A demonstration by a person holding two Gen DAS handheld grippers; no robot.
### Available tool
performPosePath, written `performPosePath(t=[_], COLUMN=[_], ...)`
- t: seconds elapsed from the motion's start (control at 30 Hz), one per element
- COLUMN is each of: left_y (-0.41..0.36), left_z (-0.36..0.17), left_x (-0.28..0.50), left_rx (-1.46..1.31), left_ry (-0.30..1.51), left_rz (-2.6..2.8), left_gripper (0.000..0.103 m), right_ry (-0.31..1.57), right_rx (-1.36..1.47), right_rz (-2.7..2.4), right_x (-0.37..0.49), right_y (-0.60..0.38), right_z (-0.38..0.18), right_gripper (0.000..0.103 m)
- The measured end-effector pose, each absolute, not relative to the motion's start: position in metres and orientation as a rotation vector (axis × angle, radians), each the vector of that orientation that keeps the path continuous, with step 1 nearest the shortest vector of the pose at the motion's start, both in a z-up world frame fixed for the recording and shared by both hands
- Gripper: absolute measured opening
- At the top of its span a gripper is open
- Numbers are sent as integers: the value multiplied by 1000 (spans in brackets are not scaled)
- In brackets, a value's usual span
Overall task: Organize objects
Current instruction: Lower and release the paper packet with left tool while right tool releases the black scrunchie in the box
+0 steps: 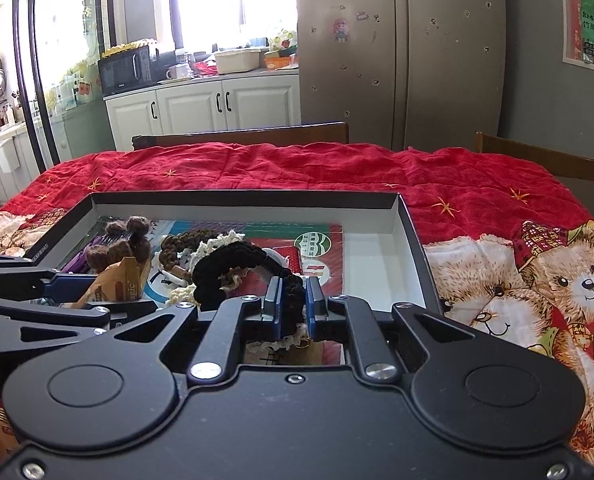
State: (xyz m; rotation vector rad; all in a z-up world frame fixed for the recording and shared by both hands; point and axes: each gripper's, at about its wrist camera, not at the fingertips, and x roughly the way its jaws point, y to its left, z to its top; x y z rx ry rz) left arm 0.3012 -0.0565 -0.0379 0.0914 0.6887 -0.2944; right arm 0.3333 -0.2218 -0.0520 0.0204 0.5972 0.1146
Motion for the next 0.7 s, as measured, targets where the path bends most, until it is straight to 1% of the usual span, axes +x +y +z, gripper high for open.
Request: performPosePath(t=[0.03, 0.07, 0.13, 0.27, 0.37, 0.43, 0.5, 0.6, 0.7], left_y=[-57, -56, -56, -55, -54, -53, -53, -54, -53], left_z=[-38, -37, -37, -35, -33, -31, -28, -24, -19], left_x=[301, 300, 300, 300, 298, 297, 296, 292, 288], left_rx=[92, 92, 90, 82, 72, 62, 58, 61, 55], left_ry=[687, 684, 679, 677, 663, 655, 646, 633, 621], left_rz=[-294, -291, -294, -297, -296, -302, -308, -306, -307], left_gripper=[51, 51, 57, 60, 65, 73, 76, 76, 77], right_ry=[597, 597, 598, 597, 592, 589, 578, 561, 550], right_rx=[20, 20, 24, 29, 35, 39, 39, 40, 47], right_rz=[115, 115, 115, 113, 111, 112, 111, 111, 118], right_x=[333, 333, 333, 333, 332, 332, 331, 328, 324], right_y=[-222, -222, -222, -224, -224, -225, -224, -224, -225], right_z=[-52, -52, -52, -52, -51, -50, -49, -46, -41], right_gripper=[12, 12, 13, 16, 16, 19, 25, 30, 30])
